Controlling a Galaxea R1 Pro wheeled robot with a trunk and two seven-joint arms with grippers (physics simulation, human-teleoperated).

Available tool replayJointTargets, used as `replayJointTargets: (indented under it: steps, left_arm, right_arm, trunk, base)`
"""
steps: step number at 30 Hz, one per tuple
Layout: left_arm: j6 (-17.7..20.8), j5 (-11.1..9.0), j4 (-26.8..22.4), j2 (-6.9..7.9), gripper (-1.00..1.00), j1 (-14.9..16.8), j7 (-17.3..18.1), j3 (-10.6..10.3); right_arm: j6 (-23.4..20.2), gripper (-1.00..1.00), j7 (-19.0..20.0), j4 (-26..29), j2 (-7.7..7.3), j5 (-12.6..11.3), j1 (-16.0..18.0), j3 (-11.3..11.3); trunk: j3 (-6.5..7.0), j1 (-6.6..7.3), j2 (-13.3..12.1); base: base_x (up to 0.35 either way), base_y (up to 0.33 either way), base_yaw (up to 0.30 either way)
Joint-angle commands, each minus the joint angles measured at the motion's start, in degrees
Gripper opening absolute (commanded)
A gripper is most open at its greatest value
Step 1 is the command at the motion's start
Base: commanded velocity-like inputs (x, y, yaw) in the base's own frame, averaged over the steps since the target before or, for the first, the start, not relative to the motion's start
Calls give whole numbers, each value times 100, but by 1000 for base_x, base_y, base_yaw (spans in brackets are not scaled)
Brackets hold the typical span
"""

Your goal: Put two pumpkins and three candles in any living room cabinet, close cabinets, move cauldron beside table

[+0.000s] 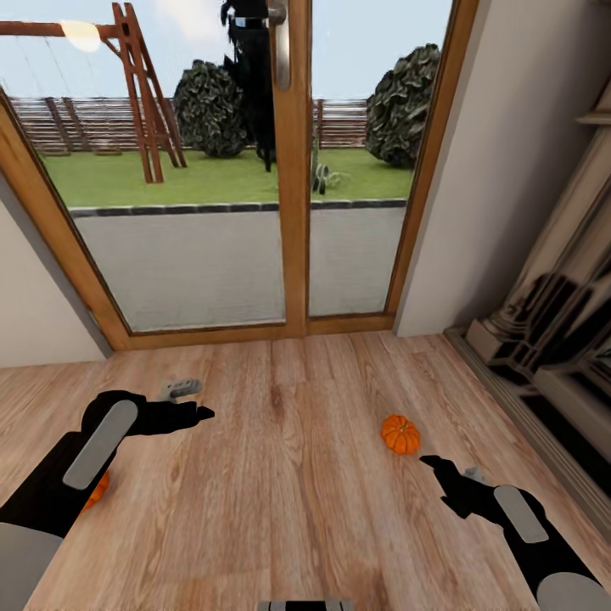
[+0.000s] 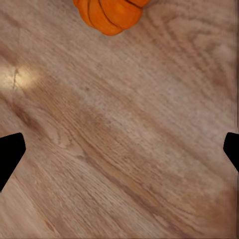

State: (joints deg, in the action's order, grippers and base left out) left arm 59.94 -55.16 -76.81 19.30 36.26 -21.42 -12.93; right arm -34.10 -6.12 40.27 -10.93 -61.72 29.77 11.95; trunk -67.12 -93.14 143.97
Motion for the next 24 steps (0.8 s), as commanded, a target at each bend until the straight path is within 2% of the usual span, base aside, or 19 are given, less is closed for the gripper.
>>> replayJointTargets:
  steps: [1, 3, 6, 7, 9, 10, 12, 13, 15, 16, 19, 24]
  left_arm:
    - [6, -59, -61, 7, 100, 1, -32, -9]
    - [6, -65, -293, 29, 100, -27, 151, 1]
    - [6, -268, -645, 216, 100, -50, 550, 11]
    - [6, -554, -759, 366, 100, -56, 769, 14]
    - [6, -921, -834, 539, 100, -59, 976, 14]
    - [6, -1266, -893, 712, 100, -64, 1155, 13]
    - [6, -1538, -985, 854, 100, -68, 1331, 12]
    - [6, -1723, -1108, 965, 100, -73, 1540, 13]
    - [6, -1841, -1199, 1054, 100, -84, 1786, 13]
    - [6, -1917, -1262, 1112, 100, -96, 2043, 12]
    - [6, -1993, -1327, 1177, 100, -110, 2489, 11]
    - [6, -2025, -1355, 1212, 100, -117, 2787, 14]
  right_arm:
    - [-24, 100, -52, 8, -2, -65, 2, 14]
    - [-26, 100, -41, 3, -26, -83, 2, 20]
    - [-26, 100, 29, 3, -78, -107, -2, 24]
    - [-27, 100, 102, 5, -97, -112, -4, 25]
    - [-27, 100, 190, 6, -116, -115, -5, 26]
    - [-27, 100, 273, 6, -133, -117, -5, 26]
    - [-29, 100, 348, 6, -148, -118, -6, 27]
    - [-31, 100, 413, 7, -163, -119, -6, 25]
    - [-33, 100, 468, 7, -178, -120, -6, 23]
    - [-34, 100, 504, 7, -189, -121, -6, 21]
    - [-35, 100, 542, 7, -213, -126, -6, 19]
    - [-34, 100, 606, 7, -230, -125, -8, 18]
  trunk:
    - [-28, -1, 4]
    - [-72, -6, 7]
    - [-139, -14, 11]
    - [-161, -17, 12]
    - [-205, -22, 15]
    - [-227, -24, 16]
    - [-272, -30, 19]
    - [-272, -30, 19]
    - [-272, -30, 19]
    - [-272, -30, 19]
    - [-272, -30, 19]
    - [-272, -30, 19]
  base:
    - [0, 0, 0]
    - [0, 0, 0]
    - [0, 0, 0]
    - [0, 0, 0]
    - [0, 0, 0]
    - [0, 0, 0]
    - [0, 0, 0]
    - [0, 0, 0]
    - [0, 0, 0]
    - [0, 0, 0]
    - [0, 0, 0]
    - [19, 0, 0]
